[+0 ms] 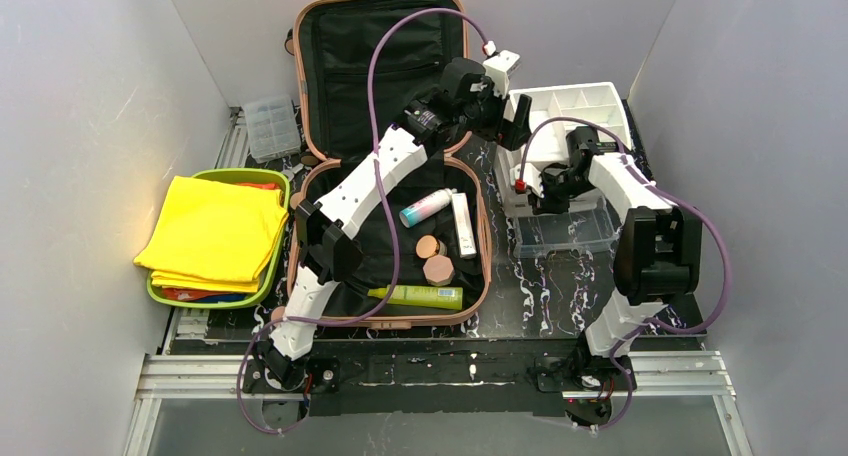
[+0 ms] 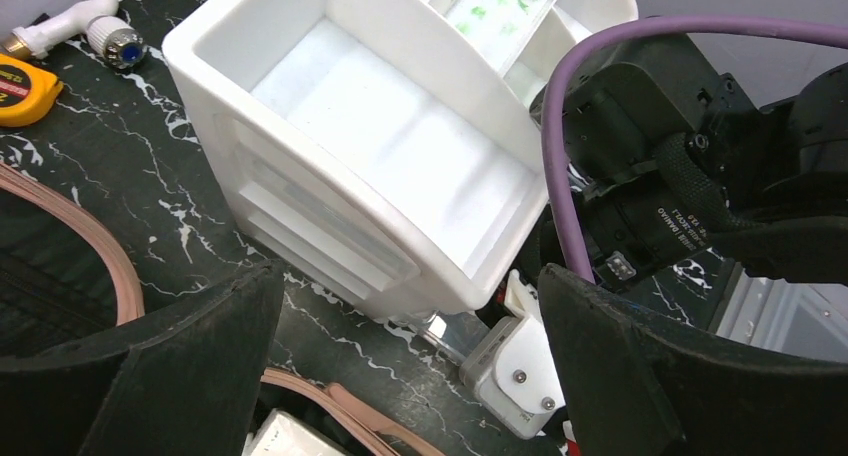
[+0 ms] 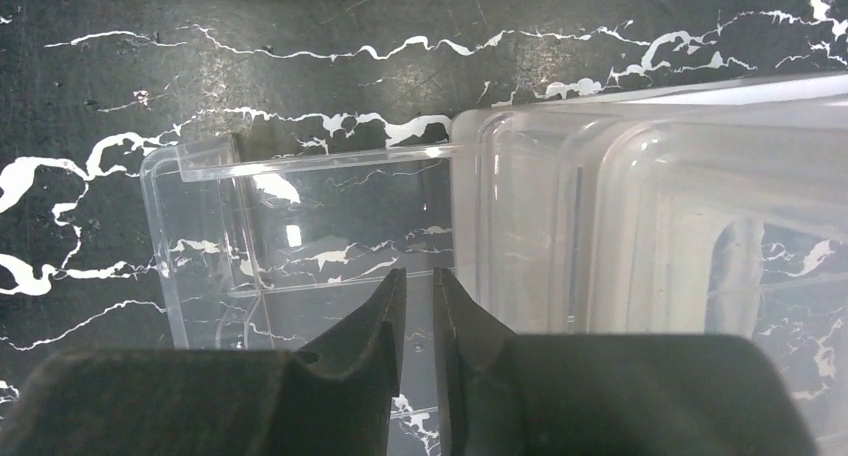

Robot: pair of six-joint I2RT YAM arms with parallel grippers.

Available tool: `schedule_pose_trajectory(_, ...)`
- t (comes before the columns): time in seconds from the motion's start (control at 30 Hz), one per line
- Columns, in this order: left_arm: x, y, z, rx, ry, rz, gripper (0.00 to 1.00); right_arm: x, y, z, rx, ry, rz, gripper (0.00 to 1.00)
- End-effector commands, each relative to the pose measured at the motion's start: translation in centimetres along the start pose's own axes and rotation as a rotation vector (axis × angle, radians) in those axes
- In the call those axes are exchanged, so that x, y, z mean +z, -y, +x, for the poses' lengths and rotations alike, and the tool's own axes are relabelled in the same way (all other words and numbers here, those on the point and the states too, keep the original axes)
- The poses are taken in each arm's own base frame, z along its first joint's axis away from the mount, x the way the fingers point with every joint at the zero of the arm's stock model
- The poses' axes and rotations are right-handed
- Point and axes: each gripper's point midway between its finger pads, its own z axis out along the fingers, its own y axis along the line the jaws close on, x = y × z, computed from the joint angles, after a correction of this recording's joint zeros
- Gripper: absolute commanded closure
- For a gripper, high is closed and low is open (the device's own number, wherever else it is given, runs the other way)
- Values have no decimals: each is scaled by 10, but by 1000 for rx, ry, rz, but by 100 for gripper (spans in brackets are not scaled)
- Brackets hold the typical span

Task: Open, take out, and arrange the luggage
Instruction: Move the storage box to the center of the board, then open the drawer in the storage box.

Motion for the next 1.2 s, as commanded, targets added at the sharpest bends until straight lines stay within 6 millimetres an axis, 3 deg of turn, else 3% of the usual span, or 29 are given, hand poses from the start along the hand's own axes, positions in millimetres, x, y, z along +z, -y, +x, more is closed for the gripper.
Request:
schedule_pose_trajectory(0.0, -12, 11, -7, 42, 9, 9, 2, 4, 3, -6, 29, 18, 11, 75)
schedule_pose_trajectory(0.1, -13, 11, -1, 38, -12, 16, 2, -14, -16, -18, -8, 16, 15, 64)
schedule_pose_trajectory(0.13, -16, 14, 3, 42, -25, 38, 2, -29, -22, -27, -35, 15, 66, 55)
schedule_pose_trajectory(0.17, -18, 17, 6, 47, -39, 58, 2, -39, -28, -30, -55, 10, 108, 39)
schedule_pose_trajectory(0.23, -25, 16, 17, 64, -72, 58, 2, -56, -31, -17, -112, -42, 290, 14)
schedule_pose_trajectory(0.33, -32, 11, 22, 58, -88, 39, 2, -64, -31, -5, -21, -67, 402, 15)
schedule_pose_trajectory(0.4, -39, 11, 33, 16, -118, 59, 2, -88, -26, -10, 137, 25, 505, 15)
schedule_pose_trajectory(0.57, -47, 32, 59, -39, -163, 228, 2, -109, -31, -29, 282, 193, 534, 13)
schedule_pose_trajectory(0.73, -50, 52, 89, -107, -178, 433, 2, -121, -32, -27, 363, 286, 557, 13)
schedule_pose_trajectory(1.03, -19, 50, 121, -129, -171, 529, 2, -159, -29, 7, 559, 527, 542, 12)
schedule_pose_trajectory(1.17, -2, 44, 124, -121, -150, 536, 2, -151, -40, 20, 523, 527, 438, 13)
